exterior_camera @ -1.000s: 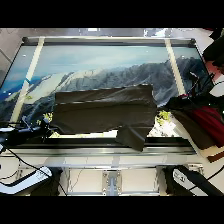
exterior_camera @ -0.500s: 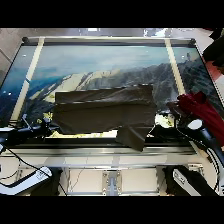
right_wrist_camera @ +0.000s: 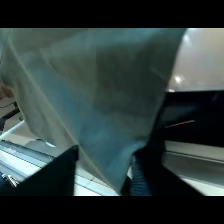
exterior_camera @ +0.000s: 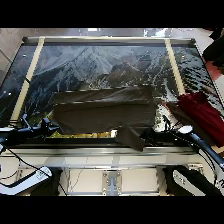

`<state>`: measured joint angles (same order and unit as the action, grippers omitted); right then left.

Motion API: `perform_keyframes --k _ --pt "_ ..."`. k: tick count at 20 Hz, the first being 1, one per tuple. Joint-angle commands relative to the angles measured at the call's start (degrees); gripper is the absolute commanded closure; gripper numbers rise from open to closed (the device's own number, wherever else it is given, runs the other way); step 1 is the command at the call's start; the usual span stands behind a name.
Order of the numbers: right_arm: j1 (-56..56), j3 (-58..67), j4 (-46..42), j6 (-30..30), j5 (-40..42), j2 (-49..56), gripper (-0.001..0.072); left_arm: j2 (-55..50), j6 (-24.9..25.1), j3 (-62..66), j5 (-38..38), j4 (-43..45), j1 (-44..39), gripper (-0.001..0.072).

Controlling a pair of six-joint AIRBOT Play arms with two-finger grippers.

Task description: Fold the shirts.

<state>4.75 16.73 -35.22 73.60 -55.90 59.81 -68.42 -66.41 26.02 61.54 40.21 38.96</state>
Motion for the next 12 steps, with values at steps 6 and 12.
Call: perform_keyframes --k 6,12 --pt "-3.2 4.6 7.8 -4.4 -4.0 -3.1 0.0695 4.3 4.1 5.7 11.0 -0.1 0.6 0.0698" --pt "-3.3 23.3 3.9 -4.1 -4.8 -12.5 0.0698 19.9 3.3 13.8 4.3 -0.7 2.8 0.0701"
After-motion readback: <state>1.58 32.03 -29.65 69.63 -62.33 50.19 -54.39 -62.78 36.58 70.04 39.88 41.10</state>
